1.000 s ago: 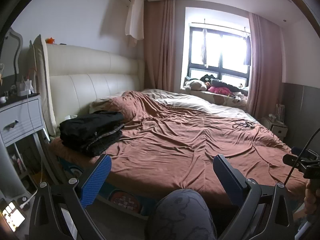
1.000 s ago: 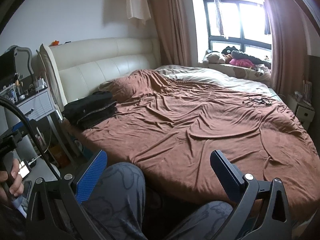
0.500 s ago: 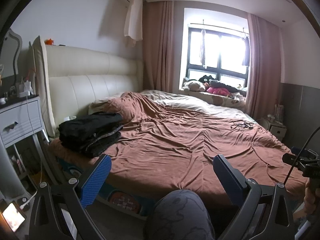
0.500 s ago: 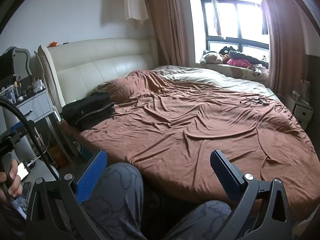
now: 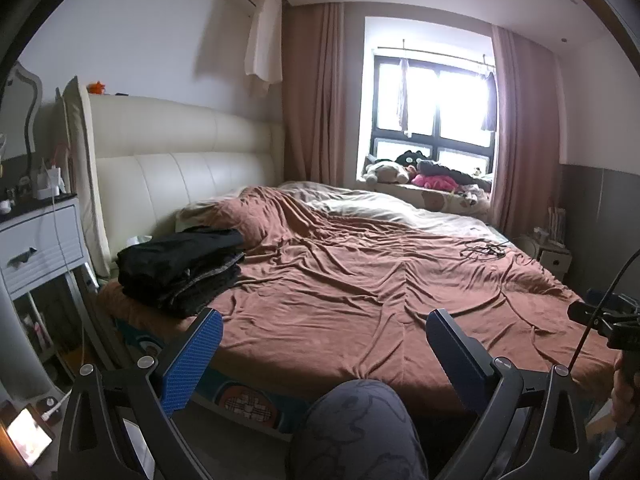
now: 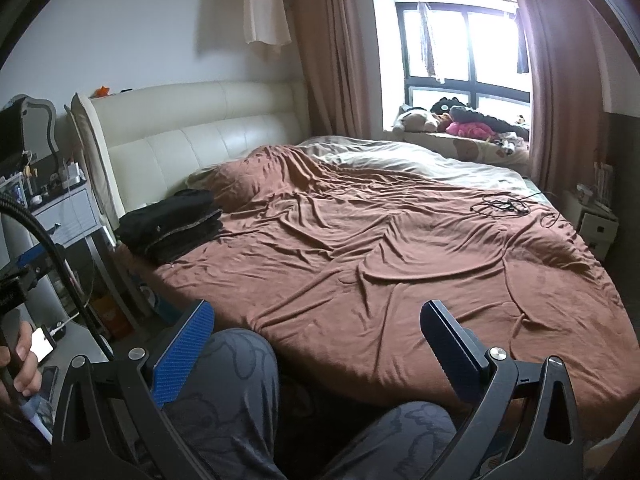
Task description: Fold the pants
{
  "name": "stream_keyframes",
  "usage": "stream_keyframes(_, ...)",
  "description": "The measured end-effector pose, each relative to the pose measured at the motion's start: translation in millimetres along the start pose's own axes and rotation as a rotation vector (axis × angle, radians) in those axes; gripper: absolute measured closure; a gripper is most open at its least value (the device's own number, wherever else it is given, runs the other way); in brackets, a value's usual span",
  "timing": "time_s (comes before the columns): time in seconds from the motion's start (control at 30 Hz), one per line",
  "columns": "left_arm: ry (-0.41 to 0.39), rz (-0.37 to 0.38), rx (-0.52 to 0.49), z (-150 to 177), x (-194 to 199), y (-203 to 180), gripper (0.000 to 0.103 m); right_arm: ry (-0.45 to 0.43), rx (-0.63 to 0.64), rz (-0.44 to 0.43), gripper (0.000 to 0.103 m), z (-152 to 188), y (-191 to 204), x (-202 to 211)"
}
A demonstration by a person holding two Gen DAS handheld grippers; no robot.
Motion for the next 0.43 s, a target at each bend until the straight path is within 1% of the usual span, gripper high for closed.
stream_keyframes(0.33, -0.005, 0.031, 0.001, -5.4, 6.6, -2.5, 0.000, -0.004, -0.004, 0.005, 0.000, -1.7, -3.0, 4.9)
stream_keyframes(0.43, -0.009, 0.026, 0.002, -5.9, 9.6, -2.0, 0.000, -0.010, -0.004, 0.011, 0.000, -0.7, -3.5, 8.8)
Point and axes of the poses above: each gripper's, at about its wrist camera, not at the fingertips, and x roughly against the way its jaws point, y to its left, z to its underside, the point moved 5 cm from there along -x, roughly the way its jaws point, and after that the axes turned 10 degrees about -y, right-handed, at the moved point
